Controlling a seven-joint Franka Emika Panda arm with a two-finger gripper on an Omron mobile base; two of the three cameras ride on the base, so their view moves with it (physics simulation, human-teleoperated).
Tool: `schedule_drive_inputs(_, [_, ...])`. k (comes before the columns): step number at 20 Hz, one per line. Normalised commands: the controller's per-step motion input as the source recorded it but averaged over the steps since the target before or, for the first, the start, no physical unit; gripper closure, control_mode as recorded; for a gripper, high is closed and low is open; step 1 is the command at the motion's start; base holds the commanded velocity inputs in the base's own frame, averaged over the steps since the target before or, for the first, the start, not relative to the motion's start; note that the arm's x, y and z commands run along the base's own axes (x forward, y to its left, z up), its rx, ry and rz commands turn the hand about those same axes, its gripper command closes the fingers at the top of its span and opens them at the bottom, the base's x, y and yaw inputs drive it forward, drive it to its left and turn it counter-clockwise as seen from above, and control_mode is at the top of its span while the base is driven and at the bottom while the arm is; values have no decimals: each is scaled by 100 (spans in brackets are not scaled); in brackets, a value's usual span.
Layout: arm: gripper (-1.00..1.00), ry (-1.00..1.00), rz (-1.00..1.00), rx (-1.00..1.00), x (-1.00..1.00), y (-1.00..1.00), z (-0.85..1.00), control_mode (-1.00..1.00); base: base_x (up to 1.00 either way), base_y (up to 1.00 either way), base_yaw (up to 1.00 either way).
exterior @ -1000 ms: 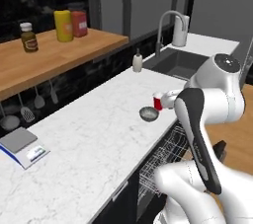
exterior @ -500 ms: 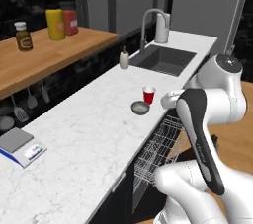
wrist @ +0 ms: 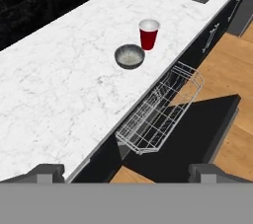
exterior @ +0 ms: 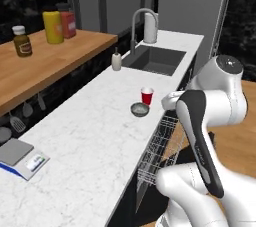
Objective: Pick up the cup and bowl from the counter, place them in the dishwasher, and close the dishwasher door.
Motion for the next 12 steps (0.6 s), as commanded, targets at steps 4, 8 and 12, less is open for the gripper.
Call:
schedule_drive_inputs(4, [-100, 0, 0, 0, 0, 0, 0, 100, 24, 7, -18])
schedule_drive_inputs(8, [-100, 0, 0, 0, 0, 0, 0, 100, 34, 20, -14])
schedule_drive_inputs(12, [-100, 0, 0, 0, 0, 0, 0, 100, 31, 13, -10])
